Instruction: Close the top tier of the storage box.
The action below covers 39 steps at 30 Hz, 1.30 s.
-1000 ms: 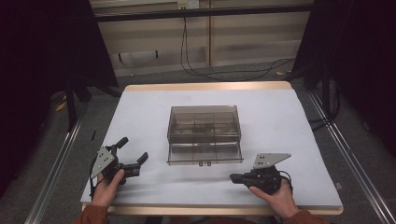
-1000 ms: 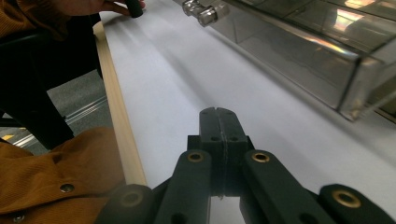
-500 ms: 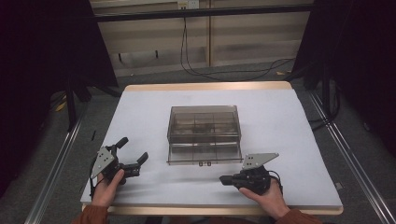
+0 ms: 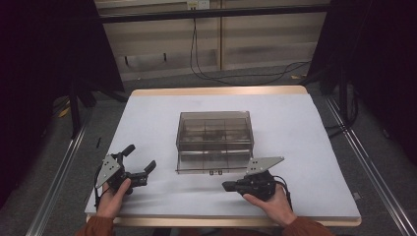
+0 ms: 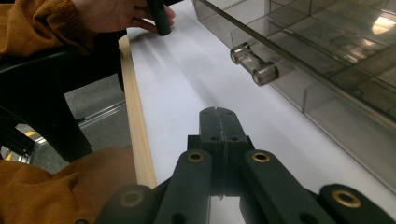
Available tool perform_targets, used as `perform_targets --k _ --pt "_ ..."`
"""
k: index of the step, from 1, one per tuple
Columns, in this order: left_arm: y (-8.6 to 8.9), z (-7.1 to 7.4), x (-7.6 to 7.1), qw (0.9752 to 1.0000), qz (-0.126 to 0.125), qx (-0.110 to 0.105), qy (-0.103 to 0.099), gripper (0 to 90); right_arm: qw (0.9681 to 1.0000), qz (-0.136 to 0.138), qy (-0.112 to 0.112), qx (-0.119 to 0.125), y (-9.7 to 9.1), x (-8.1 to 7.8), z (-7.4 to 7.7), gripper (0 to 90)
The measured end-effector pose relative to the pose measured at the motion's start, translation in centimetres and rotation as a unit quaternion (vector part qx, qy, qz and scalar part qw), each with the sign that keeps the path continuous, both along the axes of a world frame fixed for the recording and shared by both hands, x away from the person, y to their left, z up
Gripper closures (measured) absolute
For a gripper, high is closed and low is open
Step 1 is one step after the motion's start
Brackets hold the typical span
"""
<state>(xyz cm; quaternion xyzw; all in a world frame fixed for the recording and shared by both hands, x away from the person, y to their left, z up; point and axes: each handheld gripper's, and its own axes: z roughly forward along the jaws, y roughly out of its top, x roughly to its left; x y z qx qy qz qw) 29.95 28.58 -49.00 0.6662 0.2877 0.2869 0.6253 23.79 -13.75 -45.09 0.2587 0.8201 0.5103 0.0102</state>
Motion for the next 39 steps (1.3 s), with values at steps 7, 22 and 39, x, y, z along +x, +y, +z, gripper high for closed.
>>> perform_targets --k 7,22,39 --pt "0.0 0.0 0.0 1.0 0.0 0.0 0.0 0.8 1.0 0.006 -0.003 -0.002 1.3 0.6 0.1 90.0" --pt "0.0 0.0 0.0 1.0 -0.002 -0.002 0.001 0.8 0.9999 0.008 -0.006 0.007 2.2 1.8 0.7 90.0" --pt "-0.1 0.0 0.0 1.0 -0.001 -0.006 0.001 0.8 0.9999 0.004 -0.012 0.005 2.9 2.2 0.5 90.0"
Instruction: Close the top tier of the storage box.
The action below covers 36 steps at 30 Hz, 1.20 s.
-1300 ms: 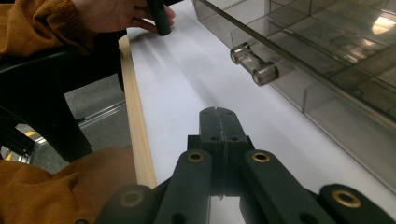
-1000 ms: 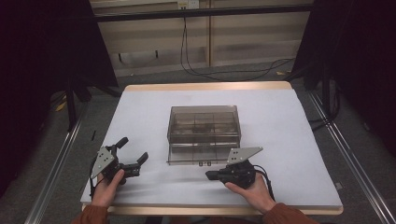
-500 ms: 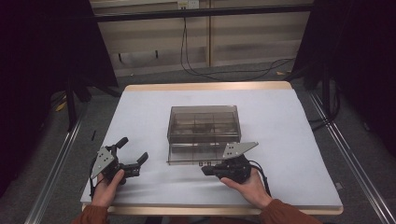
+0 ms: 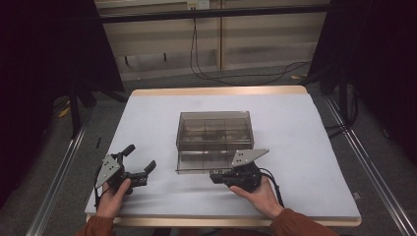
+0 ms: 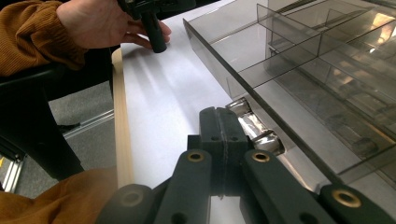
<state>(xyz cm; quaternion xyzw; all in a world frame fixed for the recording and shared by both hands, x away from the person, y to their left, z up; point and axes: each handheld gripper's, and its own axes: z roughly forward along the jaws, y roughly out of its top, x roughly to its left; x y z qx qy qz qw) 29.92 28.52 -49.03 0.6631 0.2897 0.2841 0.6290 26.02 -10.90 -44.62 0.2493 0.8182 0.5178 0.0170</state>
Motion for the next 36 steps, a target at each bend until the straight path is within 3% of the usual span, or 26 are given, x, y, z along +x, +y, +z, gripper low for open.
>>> perform_targets --k 15,36 --pt "0.03 0.01 0.01 1.0 0.001 0.002 -0.001 0.8 0.9998 -0.009 -0.016 -0.003 0.03 -0.02 0.23 90.0" --pt "0.0 0.0 0.01 1.0 0.0 0.0 0.0 0.8 0.9998 -0.016 -0.013 0.003 -0.06 0.36 0.23 90.0"
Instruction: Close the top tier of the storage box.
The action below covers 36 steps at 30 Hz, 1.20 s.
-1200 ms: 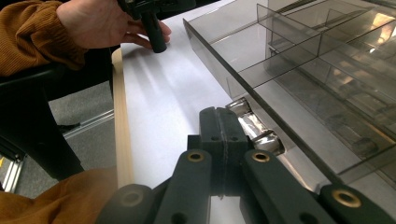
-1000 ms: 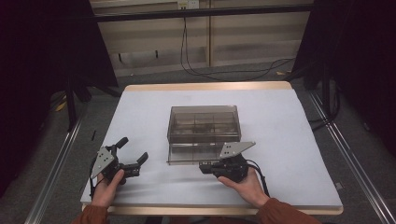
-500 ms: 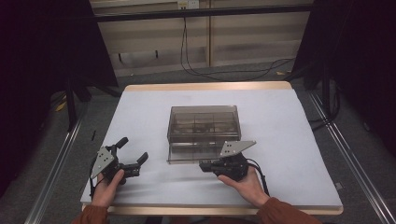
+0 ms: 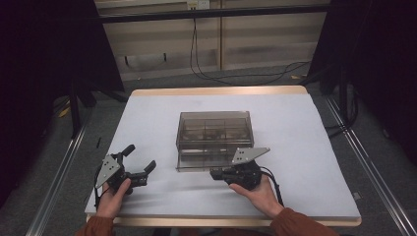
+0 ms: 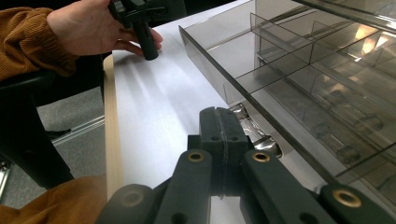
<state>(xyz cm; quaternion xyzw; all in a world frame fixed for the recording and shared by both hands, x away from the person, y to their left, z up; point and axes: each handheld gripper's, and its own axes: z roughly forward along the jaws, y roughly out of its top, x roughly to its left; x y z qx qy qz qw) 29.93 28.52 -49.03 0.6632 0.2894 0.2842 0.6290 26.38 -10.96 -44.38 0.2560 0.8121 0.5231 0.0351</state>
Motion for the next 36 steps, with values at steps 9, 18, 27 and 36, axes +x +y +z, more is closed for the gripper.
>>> perform_targets --k 9,18,27,36 --pt "0.0 0.0 0.0 1.0 0.0 -0.001 0.0 0.8 1.0 0.002 0.003 0.0 -0.02 0.05 -0.14 90.0" --pt "0.02 0.0 -0.01 1.0 -0.001 0.002 0.0 0.8 1.0 -0.001 0.005 0.001 -0.05 0.12 -0.13 90.0" --pt "-0.01 0.0 -0.01 1.0 0.0 -0.001 0.0 0.8 1.0 -0.003 0.006 0.0 -0.09 0.4 -0.11 90.0" --pt "0.0 0.0 0.0 1.0 0.0 0.0 0.0 0.8 1.0 -0.006 0.005 0.0 0.16 0.74 -0.14 90.0"
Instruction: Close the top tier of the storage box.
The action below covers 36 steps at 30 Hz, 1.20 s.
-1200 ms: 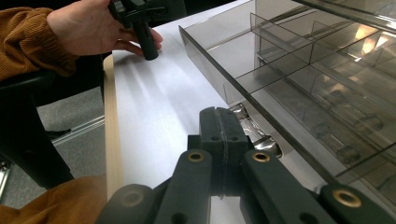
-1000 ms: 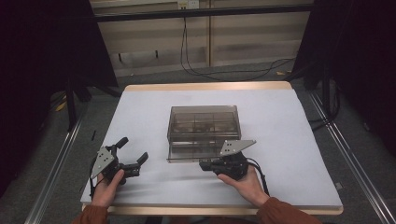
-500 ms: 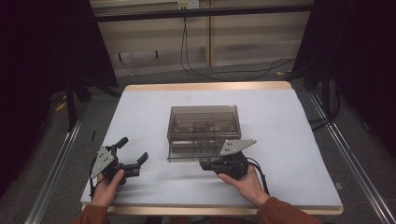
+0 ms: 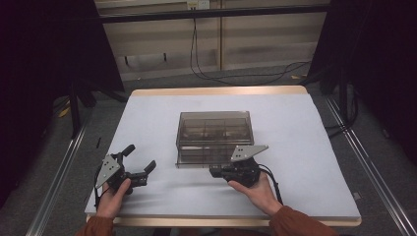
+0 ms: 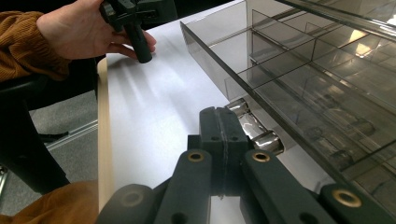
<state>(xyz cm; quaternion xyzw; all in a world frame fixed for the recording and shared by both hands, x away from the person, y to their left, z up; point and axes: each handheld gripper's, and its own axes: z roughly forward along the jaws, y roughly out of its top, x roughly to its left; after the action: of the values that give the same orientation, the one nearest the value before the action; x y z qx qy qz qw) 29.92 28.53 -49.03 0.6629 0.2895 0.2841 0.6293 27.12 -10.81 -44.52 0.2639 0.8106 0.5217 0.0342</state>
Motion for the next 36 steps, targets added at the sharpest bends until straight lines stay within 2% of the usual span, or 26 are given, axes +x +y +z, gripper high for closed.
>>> perform_targets --k 36 --pt "0.0 0.0 0.0 1.0 -0.002 0.003 0.0 0.8 0.9999 -0.01 0.001 0.001 0.0 1.0 -0.1 90.0"
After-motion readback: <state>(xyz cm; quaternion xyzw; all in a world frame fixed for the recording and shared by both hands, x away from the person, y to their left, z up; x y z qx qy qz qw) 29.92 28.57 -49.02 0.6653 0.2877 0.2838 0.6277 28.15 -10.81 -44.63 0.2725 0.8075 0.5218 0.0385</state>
